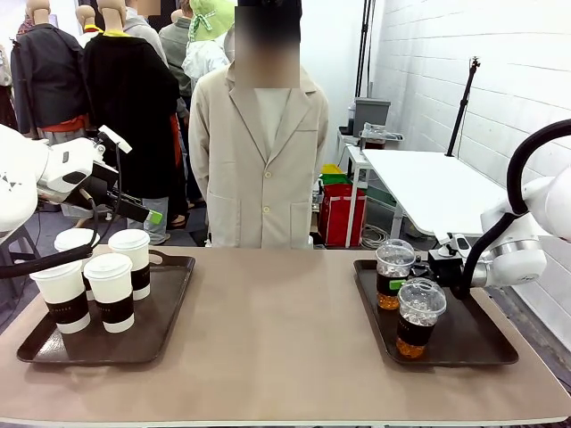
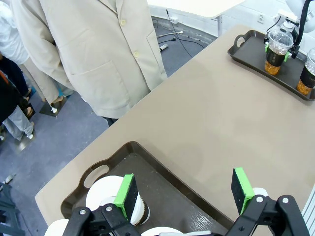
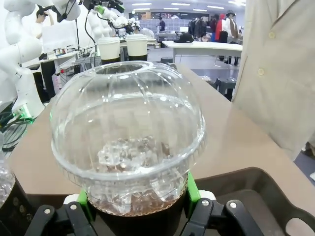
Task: Distribute the coffee onto the tray.
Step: Pick up another iced Americano from the middle of the table and place it on the right Handle tray.
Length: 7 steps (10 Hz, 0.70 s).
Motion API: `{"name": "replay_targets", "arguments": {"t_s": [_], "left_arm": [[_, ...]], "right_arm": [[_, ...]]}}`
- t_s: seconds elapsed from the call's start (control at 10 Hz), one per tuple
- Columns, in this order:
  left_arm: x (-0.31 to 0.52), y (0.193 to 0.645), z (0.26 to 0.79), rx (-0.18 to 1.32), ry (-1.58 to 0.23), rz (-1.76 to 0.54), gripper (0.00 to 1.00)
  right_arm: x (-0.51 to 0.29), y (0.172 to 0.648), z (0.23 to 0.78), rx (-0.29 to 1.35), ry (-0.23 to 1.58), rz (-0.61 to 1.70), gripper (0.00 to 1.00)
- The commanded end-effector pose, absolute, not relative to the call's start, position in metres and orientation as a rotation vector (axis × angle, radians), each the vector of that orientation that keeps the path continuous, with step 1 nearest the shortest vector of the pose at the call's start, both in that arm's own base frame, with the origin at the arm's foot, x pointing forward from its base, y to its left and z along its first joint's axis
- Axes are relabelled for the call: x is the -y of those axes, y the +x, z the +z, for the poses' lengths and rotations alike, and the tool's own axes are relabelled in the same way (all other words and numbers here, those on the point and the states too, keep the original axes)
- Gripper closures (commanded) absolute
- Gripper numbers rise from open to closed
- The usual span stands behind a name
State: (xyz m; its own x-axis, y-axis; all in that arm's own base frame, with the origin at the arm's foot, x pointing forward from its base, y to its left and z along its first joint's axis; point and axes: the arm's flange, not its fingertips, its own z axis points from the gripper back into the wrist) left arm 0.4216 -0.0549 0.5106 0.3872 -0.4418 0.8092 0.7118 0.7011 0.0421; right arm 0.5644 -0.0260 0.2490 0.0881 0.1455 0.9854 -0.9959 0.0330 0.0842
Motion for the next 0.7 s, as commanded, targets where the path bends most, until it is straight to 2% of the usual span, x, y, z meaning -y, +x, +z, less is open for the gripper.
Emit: {"name": "replay_targets", "arguments": {"t_s": [0.0, 0.2, 0.3, 0.4, 0.6], "left_arm": [[0.0542, 0.4217, 0.5091, 0.906, -0.343, -0.75, 0.0], [0.0542, 0.4217, 0.5091, 0.906, -0.343, -0.75, 0.0], [0.0542, 0.4217, 0.5091, 0.906, -0.343, -0.75, 0.0], [0.0542, 0.4217, 0.5091, 0.906, -0.343, -0.75, 0.0], [0.0542, 0.4217, 0.5091, 0.906, -0.343, -0.75, 0.0]], "right_arm": [[0.0203, 0.5665, 0.2493, 1.095, 1.124, 1.19, 0.2], [0.0205, 0.5661, 0.246, 1.096, 1.133, 1.182, 0.2], [0.0194, 0.5655, 0.2473, 1.09, 1.132, 1.176, 0.07], [0.0197, 0.5653, 0.2483, 1.083, 1.14, 1.172, 0.0], [0.0231, 0.5632, 0.2528, 1.071, 1.142, 1.156, 0.0]]}}
